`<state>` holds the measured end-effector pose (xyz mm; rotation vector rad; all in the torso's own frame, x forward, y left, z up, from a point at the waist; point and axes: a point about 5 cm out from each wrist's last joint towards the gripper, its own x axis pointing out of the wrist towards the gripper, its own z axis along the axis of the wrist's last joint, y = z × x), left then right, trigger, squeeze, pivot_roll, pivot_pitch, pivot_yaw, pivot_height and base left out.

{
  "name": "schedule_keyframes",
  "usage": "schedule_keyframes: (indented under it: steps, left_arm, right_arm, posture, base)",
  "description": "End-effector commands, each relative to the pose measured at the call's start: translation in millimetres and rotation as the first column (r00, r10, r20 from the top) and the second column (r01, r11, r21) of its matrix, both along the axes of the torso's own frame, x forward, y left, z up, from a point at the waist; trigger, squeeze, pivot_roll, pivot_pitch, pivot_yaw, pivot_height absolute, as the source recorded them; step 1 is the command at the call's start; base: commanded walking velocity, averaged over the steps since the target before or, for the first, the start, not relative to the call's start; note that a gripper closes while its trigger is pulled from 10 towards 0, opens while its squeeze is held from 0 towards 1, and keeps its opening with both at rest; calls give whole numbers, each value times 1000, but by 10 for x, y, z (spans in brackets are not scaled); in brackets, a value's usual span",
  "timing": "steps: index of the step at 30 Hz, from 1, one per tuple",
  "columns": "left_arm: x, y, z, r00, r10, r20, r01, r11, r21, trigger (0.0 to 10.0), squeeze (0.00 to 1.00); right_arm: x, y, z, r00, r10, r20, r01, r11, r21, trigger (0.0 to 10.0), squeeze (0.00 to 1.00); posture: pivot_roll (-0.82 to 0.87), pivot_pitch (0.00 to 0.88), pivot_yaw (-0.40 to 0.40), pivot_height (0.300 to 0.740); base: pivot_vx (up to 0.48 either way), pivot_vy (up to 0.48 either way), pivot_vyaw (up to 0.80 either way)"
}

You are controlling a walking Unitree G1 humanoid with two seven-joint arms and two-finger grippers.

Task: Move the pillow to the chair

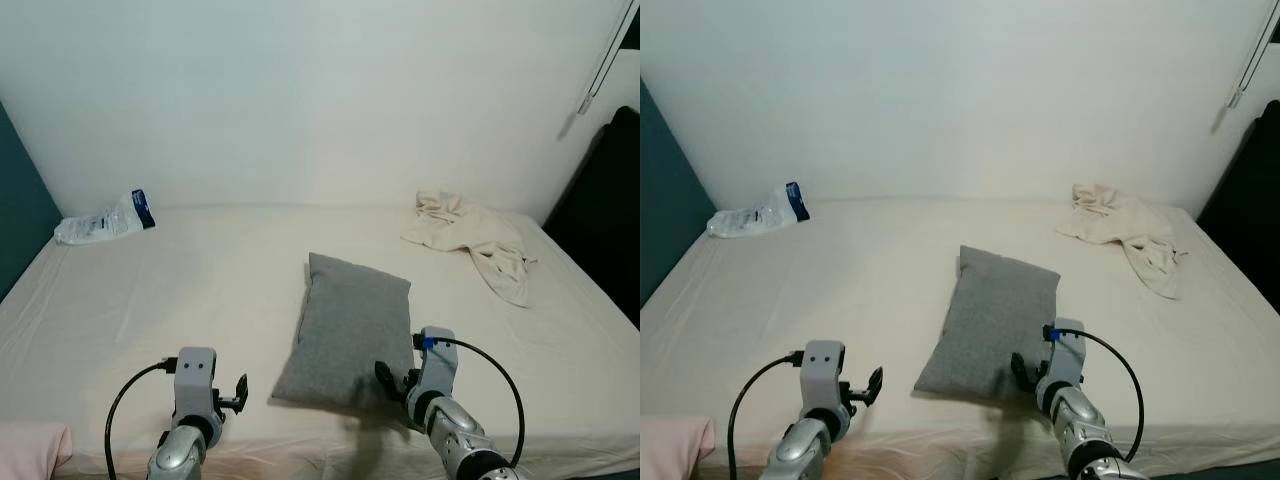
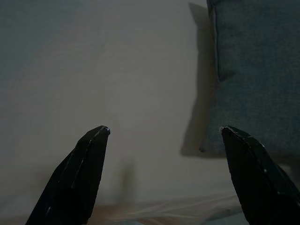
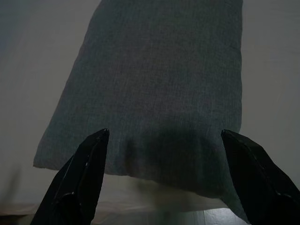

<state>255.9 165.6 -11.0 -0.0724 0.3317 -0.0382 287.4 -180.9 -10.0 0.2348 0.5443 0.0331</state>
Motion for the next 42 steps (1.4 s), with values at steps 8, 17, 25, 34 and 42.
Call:
schedule_keyframes:
  steps: [8, 17, 25, 34, 42]
  left_arm:
    - [-52, 72, -87, 999, 0, -49, 0, 1000, 5, 10000, 0]
    - [-69, 148, -111, 998, 20, -66, -20, 1000, 1, 10000, 0]
    - [17, 92, -34, 1000, 3, -25, -4, 1000, -11, 10000, 0]
    - [62, -110, 21, 998, -62, 17, 62, 997, -45, 10000, 0]
    - [105, -221, 82, 995, -88, 56, 93, 990, -106, 10000, 0]
  right_arm:
    - [51, -38, 46, 998, -60, 4, 59, 995, 81, 10000, 0]
    - [53, -85, 54, 997, -76, 5, 75, 994, 81, 10000, 0]
    - [78, -91, 78, 997, -71, 11, 70, 995, 76, 10000, 0]
    - [108, -84, 104, 998, -67, 15, 65, 993, 94, 10000, 0]
    - [133, -156, 146, 994, -100, 35, 96, 990, 107, 10000, 0]
  posture:
    - [56, 0, -38, 736]
    - [58, 0, -44, 736]
    - [62, 0, -43, 736]
    - [64, 0, -36, 701]
    - [60, 0, -30, 666]
  base:
    - [0, 0, 0]
    - [0, 0, 0]
    - [0, 0, 0]
    - [0, 0, 0]
    - [0, 0, 0]
